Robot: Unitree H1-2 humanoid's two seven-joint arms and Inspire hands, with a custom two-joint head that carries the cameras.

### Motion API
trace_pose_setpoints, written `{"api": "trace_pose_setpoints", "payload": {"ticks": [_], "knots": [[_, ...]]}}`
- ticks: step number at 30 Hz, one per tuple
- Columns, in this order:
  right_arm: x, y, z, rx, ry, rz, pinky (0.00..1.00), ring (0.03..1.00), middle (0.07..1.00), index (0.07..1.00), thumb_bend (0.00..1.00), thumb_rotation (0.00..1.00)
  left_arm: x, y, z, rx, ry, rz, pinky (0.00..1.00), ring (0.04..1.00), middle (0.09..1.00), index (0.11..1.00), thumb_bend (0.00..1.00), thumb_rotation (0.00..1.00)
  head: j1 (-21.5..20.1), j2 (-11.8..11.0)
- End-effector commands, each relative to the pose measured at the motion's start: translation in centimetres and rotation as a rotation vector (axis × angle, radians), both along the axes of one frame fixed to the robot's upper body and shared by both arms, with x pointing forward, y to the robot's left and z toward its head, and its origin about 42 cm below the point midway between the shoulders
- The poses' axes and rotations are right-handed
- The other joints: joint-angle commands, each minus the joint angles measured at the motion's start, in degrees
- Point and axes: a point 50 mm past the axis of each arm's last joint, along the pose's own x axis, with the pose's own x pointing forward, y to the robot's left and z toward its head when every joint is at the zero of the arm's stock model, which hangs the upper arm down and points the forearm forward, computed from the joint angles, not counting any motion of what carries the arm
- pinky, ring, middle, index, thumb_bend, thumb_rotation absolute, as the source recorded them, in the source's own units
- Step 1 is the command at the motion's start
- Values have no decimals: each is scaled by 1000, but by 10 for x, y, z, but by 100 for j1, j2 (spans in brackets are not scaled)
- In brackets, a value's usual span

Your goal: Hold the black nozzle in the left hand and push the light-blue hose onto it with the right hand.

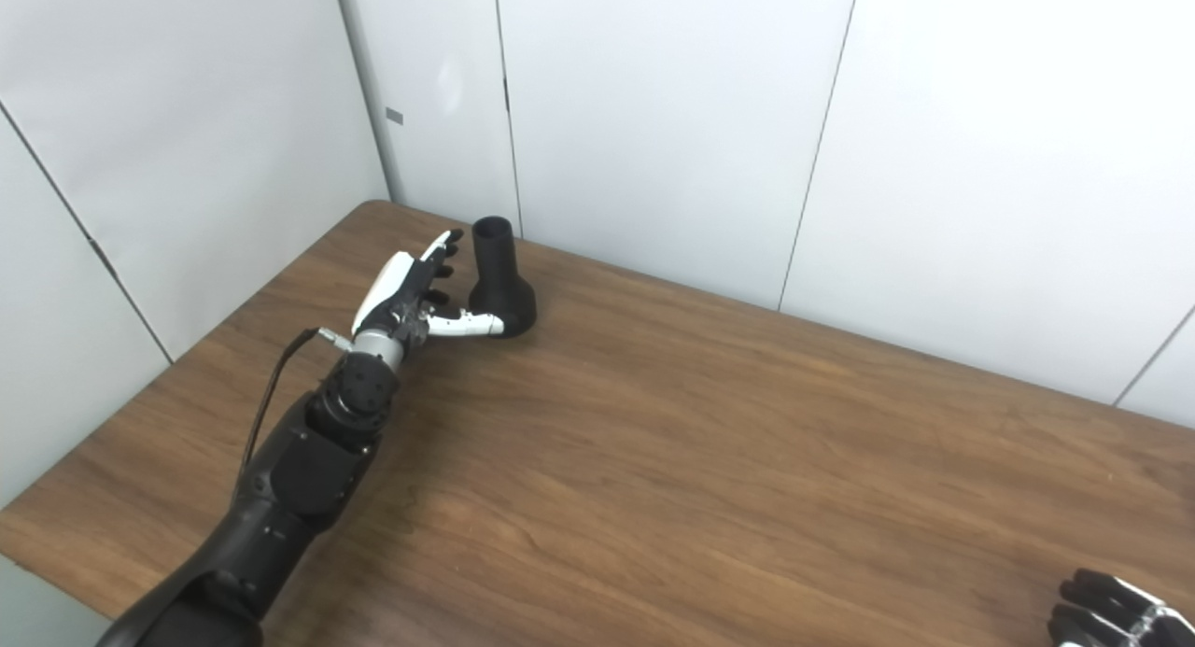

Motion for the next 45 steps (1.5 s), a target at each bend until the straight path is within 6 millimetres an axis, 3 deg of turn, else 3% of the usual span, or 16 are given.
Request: {"api": "trace_pose_setpoints", "payload": {"ticks": [1,8,14,22,25,33,36,39,45], "knots": [[-1,-7,13,-34,-51,-14,576,663,674,644,190,0,4,8,4,34,14,-24,826,895,918,962,1000,209,-7,1],[-2,-7,13,-31,-48,-18,582,654,668,646,208,0,2,9,-3,51,32,-73,840,896,908,949,1000,191,-58,24],[-2,-6,15,-17,-44,-24,581,650,672,650,210,0,3,9,-12,34,47,-98,774,863,906,945,1000,210,-50,33],[-2,-9,15,-32,-40,-25,573,654,673,651,203,0,9,7,-23,-18,59,-108,756,850,902,941,1000,103,-12,36],[-3,-9,15,-36,-39,-23,579,660,678,658,197,0,9,7,-26,-3,64,-119,738,836,891,927,1000,115,-40,41],[-5,-7,16,-31,-37,-27,578,652,672,653,200,0,10,1,-27,90,92,-148,786,866,875,911,1000,115,-89,46],[-6,-7,15,-35,-38,-23,593,662,677,660,198,0,13,0,-29,192,114,-164,816,875,854,894,1000,180,-109,50],[-7,-7,16,-31,-38,-20,592,655,671,658,201,0,15,-4,-28,270,128,-178,777,851,851,879,1000,216,-121,56],[-8,-7,17,-39,-34,-27,593,665,681,666,207,0,19,-9,-29,306,161,-173,765,829,824,853,1000,186,-140,57]]}}
